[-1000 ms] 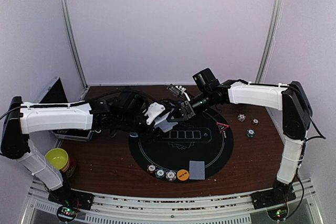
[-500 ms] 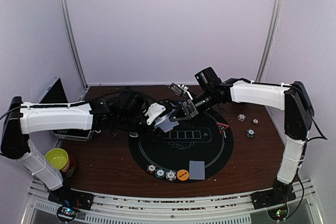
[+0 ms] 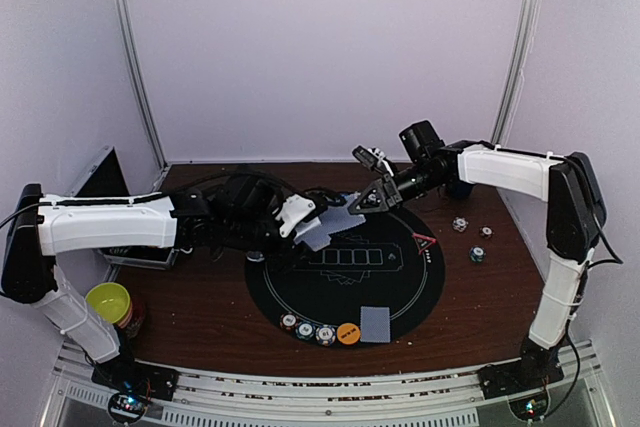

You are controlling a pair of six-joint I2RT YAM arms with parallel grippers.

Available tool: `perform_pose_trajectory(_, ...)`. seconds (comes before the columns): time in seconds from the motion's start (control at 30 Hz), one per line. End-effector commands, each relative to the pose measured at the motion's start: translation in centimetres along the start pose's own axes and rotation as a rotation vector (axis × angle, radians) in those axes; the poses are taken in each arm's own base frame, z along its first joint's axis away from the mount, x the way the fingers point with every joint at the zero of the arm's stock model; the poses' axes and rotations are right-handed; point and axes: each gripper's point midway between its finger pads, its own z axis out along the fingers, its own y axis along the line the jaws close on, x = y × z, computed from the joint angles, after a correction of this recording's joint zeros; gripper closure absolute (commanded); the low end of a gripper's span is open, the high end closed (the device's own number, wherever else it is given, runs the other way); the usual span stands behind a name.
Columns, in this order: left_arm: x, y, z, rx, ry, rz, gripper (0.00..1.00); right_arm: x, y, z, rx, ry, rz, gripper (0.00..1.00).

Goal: Distribute texas hold em gaming equipment
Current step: Pick up the poker card from the face-down deck piles, then distribute the poker card in the dealer area.

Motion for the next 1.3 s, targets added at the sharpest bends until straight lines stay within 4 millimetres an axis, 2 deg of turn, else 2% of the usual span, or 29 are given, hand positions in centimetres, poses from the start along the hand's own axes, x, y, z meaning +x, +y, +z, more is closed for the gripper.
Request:
perform_pose_trajectory(0.0,-2.9,0.1,-1.3,-0.004,-0.107,0.013,0.4,-1.5,0.2,-2.0,0.026,-0.069,-0.024,1.0)
perform_pose_trajectory(0.1,-3.0,0.1,-1.4,-0.006,-0.109,0.013,0.4,-2.0,-1.3,-2.3,0.057,-0.115,0.014,1.0)
perform_pose_trajectory(0.27,-3.2,0.2,-1.6,-0.012,-0.115,0.013,0.4,-2.3,-4.3,-1.0,0.102,-0.167,0.101,1.0)
perform_pose_trajectory(0.43,-3.5,0.4,-2.1,-0.02,-0.127,0.012,0.4,-0.8,-6.5,3.4,0.093,-0.101,0.154,1.0)
perform_pose_trajectory(0.53,-3.7,0.4,-2.4,-0.024,-0.135,0.015,0.4,0.6,-6.5,6.5,0.07,-0.033,0.164,1.0)
perform_pose_trajectory(0.63,-3.9,0.5,-2.6,-0.024,-0.141,0.015,0.4,0.8,-6.5,8.8,0.053,-0.026,0.169,1.0)
perform_pose_trajectory(0.8,-4.1,0.5,-2.9,-0.026,-0.15,0.015,0.4,-0.2,-7.0,11.5,0.014,-0.074,0.208,1.0)
perform_pose_trajectory(1.03,-4.1,0.5,-2.9,-0.025,-0.15,0.015,0.4,0.5,-9.2,15.6,-0.008,-0.05,0.293,1.0)
perform_pose_trajectory(1.27,-4.3,0.6,-3.3,-0.03,-0.16,0.019,0.4,1.2,-8.1,18.1,-0.057,-0.01,0.302,1.0)
